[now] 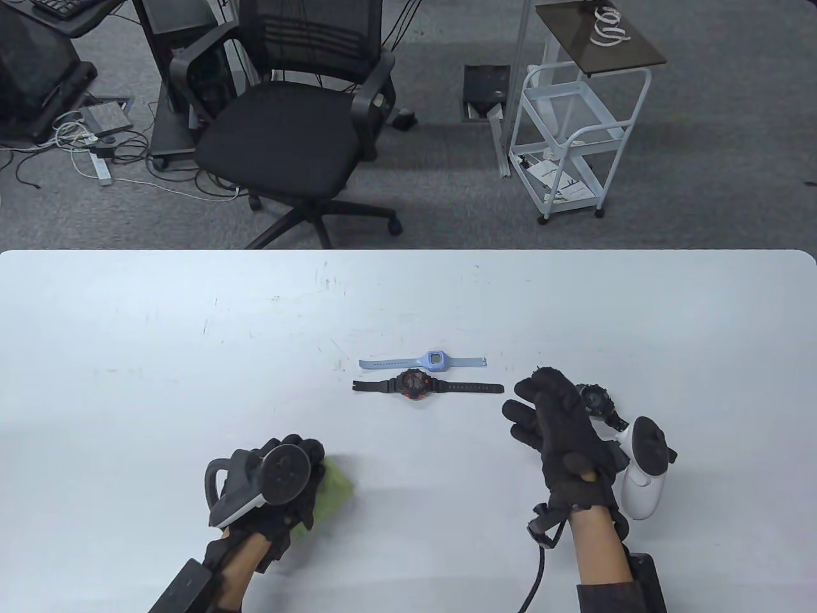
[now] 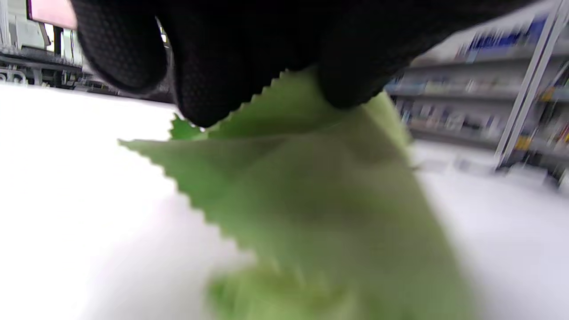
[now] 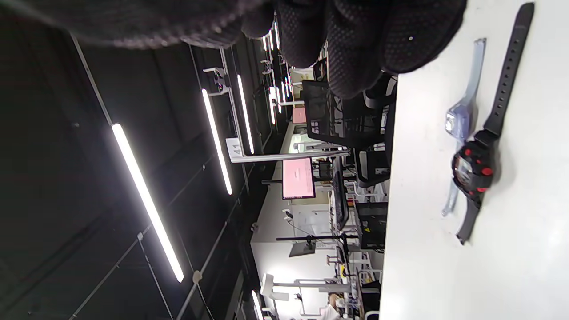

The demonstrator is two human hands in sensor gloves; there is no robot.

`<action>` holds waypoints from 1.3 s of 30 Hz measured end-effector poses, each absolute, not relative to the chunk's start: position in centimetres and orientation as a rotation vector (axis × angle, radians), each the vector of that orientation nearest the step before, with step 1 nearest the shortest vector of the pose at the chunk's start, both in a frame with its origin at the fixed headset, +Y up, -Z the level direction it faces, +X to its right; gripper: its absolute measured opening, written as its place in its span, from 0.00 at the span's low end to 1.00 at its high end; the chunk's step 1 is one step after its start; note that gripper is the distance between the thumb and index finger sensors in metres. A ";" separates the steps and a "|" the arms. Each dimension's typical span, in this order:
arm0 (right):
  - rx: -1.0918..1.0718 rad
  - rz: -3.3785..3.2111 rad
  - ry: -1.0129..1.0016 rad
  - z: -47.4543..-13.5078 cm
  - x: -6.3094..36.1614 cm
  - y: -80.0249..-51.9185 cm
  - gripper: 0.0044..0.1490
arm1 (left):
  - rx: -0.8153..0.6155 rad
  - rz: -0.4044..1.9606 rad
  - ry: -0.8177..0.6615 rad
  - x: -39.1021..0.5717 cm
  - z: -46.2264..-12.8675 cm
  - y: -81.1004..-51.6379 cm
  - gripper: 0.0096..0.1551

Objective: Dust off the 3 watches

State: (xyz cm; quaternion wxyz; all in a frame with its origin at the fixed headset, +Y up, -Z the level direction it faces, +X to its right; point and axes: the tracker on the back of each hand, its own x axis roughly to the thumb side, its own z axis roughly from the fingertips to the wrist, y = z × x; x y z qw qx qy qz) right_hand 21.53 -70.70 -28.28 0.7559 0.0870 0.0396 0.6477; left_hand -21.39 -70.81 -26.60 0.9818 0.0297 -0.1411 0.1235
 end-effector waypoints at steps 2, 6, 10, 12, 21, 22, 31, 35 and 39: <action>0.190 1.391 0.076 -28.2 21.9 -70.6 0.38 | 0.184 0.317 -0.315 -21.9 -25.3 -68.6 0.23; 0.192 1.364 0.058 -28.1 22.4 -70.3 0.38 | 0.435 0.416 -0.364 -22.9 -22.1 -64.7 0.23; 0.195 1.344 0.033 -27.8 23.1 -70.2 0.38 | 0.591 0.535 -0.421 -23.8 -19.9 -62.4 0.23; 0.190 1.337 0.020 -27.7 23.5 -70.1 0.38 | 0.605 0.576 -0.445 -23.9 -19.7 -62.3 0.23; 0.149 1.613 -0.159 -26.7 26.3 -66.9 0.36 | 0.578 0.583 -0.504 -23.3 -19.3 -62.4 0.23; 0.122 1.698 -0.179 -26.9 26.6 -66.4 0.36 | 0.576 0.584 -0.506 -23.2 -19.2 -62.3 0.24; -0.073 2.216 0.006 -31.7 26.7 -66.3 0.37 | 0.564 0.605 -0.521 -23.1 -19.2 -62.4 0.23; -0.156 2.436 0.133 -34.4 25.9 -67.1 0.38 | 0.548 0.615 -0.523 -23.0 -19.3 -62.4 0.23; -0.263 2.649 0.282 -36.7 25.2 -68.3 0.40 | 0.534 0.618 -0.530 -22.9 -19.3 -62.4 0.23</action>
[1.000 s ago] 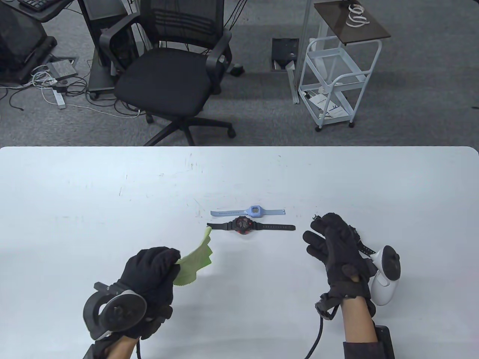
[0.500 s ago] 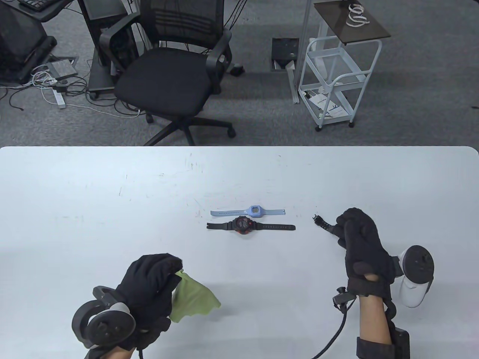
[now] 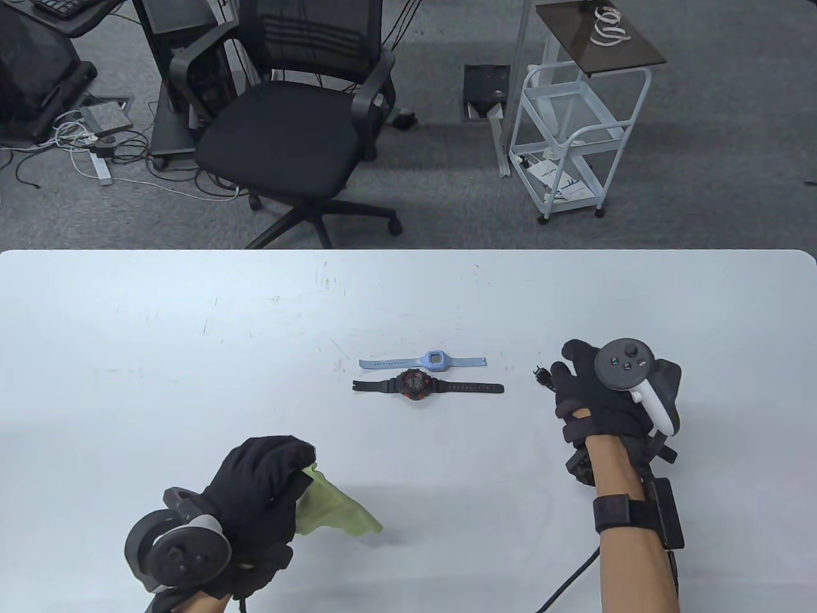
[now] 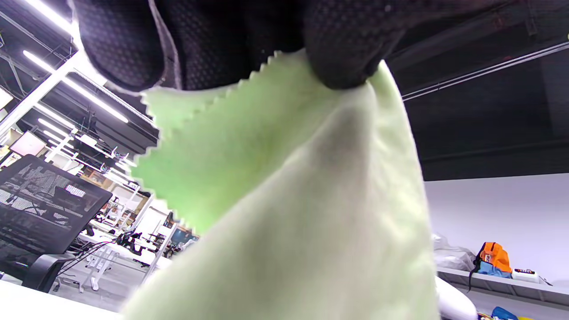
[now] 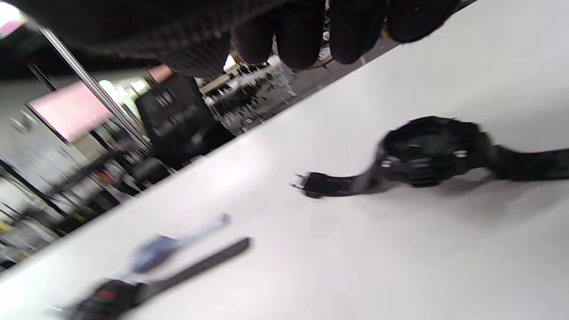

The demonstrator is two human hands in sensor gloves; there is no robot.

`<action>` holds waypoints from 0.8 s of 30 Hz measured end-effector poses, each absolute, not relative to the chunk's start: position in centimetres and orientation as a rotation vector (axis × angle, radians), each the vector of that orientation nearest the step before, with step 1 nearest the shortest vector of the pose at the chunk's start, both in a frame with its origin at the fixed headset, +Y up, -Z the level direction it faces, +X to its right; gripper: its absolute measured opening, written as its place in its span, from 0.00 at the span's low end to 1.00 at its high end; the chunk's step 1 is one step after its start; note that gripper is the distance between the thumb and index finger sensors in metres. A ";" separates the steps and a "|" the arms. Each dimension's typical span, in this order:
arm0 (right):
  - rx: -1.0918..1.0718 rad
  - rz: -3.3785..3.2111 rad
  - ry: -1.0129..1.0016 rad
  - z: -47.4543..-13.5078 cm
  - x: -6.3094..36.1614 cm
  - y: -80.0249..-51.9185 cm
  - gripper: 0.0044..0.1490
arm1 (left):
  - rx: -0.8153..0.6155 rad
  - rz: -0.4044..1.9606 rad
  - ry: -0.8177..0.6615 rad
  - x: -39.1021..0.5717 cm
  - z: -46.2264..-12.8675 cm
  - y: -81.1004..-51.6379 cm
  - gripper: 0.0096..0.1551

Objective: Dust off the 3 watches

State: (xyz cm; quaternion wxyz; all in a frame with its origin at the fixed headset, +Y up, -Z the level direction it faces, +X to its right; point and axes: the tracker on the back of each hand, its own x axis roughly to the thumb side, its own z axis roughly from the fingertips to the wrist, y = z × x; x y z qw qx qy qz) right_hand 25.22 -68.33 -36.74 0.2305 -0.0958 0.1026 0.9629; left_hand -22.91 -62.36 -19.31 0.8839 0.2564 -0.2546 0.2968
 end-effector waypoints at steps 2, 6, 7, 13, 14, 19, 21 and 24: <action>-0.331 2.726 0.351 -37.8 25.0 -69.1 0.41 | 0.532 0.614 -0.536 -22.8 -19.3 -62.3 0.23; -0.444 2.831 0.528 -39.4 24.5 -70.9 0.44 | 0.525 0.614 -0.552 -22.6 -19.1 -62.3 0.23; -0.477 2.861 0.580 -39.8 24.3 -71.4 0.45 | 0.528 0.615 -0.554 -22.5 -19.0 -62.2 0.23; -0.680 3.051 0.901 -41.2 22.6 -73.7 0.46 | 0.517 0.608 -0.562 -22.4 -19.0 -62.2 0.24; -0.692 3.088 0.895 -41.3 22.3 -73.9 0.46 | 0.516 0.606 -0.562 -22.3 -19.0 -62.3 0.23; -0.736 3.217 0.889 -41.7 21.3 -74.3 0.38 | 0.503 0.595 -0.563 -22.2 -19.1 -62.4 0.23; -0.765 3.206 0.909 -41.6 21.5 -74.0 0.38 | 0.501 0.595 -0.564 -22.1 -19.1 -62.4 0.23; -0.769 3.149 0.928 -41.3 21.8 -73.8 0.33 | 0.500 0.594 -0.561 -22.2 -19.1 -62.5 0.23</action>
